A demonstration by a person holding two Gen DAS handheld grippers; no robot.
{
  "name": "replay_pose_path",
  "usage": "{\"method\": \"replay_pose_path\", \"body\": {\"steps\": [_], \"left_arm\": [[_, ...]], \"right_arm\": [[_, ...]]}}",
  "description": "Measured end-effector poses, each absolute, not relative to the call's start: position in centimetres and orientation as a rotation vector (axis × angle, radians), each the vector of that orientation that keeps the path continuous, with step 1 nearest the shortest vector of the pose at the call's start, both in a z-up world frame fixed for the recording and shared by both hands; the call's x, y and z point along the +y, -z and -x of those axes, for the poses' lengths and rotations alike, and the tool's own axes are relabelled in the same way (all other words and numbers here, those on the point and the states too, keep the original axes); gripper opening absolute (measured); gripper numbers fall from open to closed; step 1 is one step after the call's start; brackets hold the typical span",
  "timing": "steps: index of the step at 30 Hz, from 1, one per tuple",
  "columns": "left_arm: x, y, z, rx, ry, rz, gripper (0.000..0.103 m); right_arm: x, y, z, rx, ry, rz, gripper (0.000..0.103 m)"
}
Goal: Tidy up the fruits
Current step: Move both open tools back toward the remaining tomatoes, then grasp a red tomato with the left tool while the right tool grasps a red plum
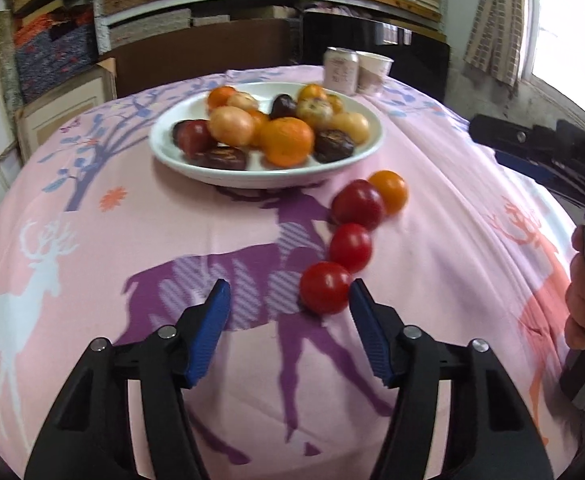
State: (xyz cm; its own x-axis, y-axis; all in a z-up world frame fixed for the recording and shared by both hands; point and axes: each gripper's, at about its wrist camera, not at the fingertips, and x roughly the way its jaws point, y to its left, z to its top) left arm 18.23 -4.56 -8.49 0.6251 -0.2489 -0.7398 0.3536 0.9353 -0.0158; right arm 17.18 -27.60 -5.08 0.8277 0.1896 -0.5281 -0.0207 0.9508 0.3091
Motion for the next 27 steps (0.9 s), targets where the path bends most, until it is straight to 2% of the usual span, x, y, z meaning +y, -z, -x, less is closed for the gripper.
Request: {"method": "replay_pose_path", "body": {"steps": [4,6,11,18,20,22,24,27], "left_arm": [[-6.5,8.8,-18.9,0.831,0.386,-0.186,0.055],[-7.2,9.1,-19.2,0.854,0.417,-0.204,0.044],[-6.8,9.2,-19.5,0.868,0.443,-0.163,0.03],[-5.3,8.6,-18.6,0.844,0.401,-0.148,0.03],[-4.9,8.5,-18.8,0.843,0.386,-0.135,0.03],[-4.6,8.5,-18.8,0.848,0.379,-0.13,0.03],[-4.6,8.6,-18.8,0.851,0.376,-0.132,0.03],[-4.6,8.7,-18.8,0.857,0.375,-0.135,0.03]], "right_arm": [[-27.7,5.2,-17.2,0.597,-0.119,-0.31,0.076],[-27.5,5.3,-17.4,0.607,-0.118,-0.305,0.076],[-27.3,5.5,-17.4,0.614,-0.115,-0.294,0.076],[-25.2,7.1,-18.8,0.695,-0.109,-0.178,0.076],[-24.1,7.7,-19.2,0.714,-0.106,-0.119,0.068],[-23.3,8.3,-20.2,0.751,-0.131,-0.093,0.055],[-23.1,8.9,-21.2,0.788,-0.152,-0.108,0.051],[-22.9,9.6,-22.5,0.829,-0.207,-0.157,0.051]]}}
